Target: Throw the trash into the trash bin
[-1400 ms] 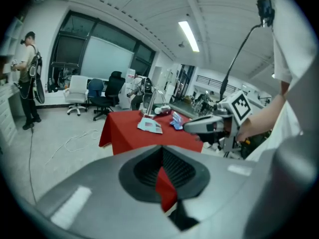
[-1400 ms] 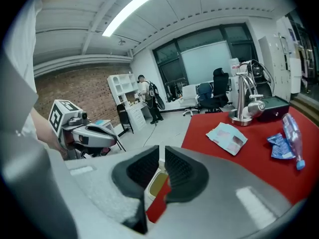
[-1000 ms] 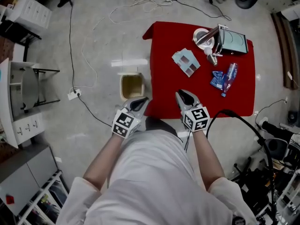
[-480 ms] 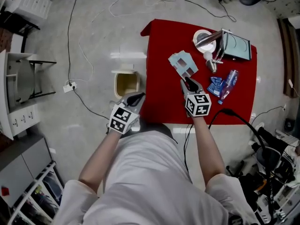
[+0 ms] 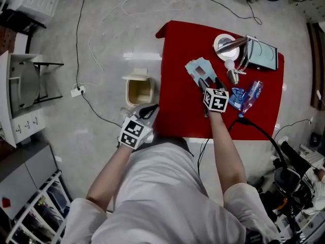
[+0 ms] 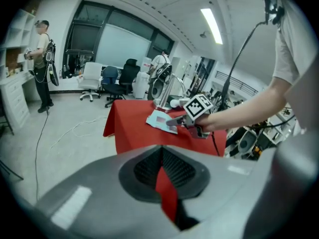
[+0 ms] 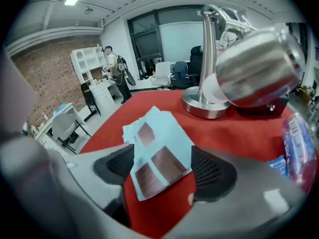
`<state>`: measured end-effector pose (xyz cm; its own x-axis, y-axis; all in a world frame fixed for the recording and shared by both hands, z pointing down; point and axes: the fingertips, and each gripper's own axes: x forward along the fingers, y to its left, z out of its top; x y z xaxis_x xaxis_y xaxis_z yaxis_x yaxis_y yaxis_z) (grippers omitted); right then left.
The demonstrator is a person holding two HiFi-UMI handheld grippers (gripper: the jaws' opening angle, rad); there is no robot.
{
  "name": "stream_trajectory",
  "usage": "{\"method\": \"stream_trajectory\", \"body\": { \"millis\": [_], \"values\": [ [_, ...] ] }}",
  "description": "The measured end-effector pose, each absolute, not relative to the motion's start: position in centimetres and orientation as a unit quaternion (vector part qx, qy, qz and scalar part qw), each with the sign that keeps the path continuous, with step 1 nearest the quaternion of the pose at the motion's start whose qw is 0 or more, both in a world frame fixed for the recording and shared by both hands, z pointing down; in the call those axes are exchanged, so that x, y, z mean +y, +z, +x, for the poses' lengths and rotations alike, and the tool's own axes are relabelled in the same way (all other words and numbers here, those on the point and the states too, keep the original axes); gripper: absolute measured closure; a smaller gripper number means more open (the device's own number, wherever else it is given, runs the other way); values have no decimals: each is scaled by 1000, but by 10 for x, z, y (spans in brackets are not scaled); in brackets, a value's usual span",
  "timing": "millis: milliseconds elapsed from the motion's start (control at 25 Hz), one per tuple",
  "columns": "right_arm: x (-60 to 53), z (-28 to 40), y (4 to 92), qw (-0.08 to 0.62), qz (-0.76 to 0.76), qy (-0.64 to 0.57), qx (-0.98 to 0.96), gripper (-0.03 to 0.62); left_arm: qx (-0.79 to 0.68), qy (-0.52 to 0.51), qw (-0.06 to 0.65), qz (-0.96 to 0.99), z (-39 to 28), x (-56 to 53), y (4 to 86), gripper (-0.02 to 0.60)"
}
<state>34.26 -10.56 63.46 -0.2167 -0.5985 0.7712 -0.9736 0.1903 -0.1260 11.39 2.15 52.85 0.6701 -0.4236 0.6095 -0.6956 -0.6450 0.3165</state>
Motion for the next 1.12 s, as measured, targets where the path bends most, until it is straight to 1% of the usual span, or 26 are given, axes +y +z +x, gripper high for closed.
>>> {"method": "stream_trajectory", "body": {
  "millis": [160,200,240,280,320,360,560,920,1120],
  "values": [
    [-107,346,652,329,546,314,-704,242,-324,259,286,864,103,28,534,578],
    [-107,345,651,333,543,308,-706,269,-330,257,285,863,99,28,535,578],
    [-106,342,649,335,540,301,-711,338,-335,255,283,862,96,27,536,577],
    [-105,339,647,336,537,296,-715,461,-339,253,283,861,93,27,535,578],
    [-104,334,645,335,533,295,-719,558,-341,252,283,860,91,27,535,577],
    [-102,330,642,330,530,297,-723,579,-342,251,285,860,88,29,535,578],
    [-93,308,626,293,511,324,-741,585,-347,246,287,858,78,36,537,578],
    [-51,257,605,275,495,343,-749,585,-338,232,286,866,49,47,541,578],
    [-20,210,598,274,486,350,-752,585,-334,235,287,867,10,55,545,578]
  ]
}}
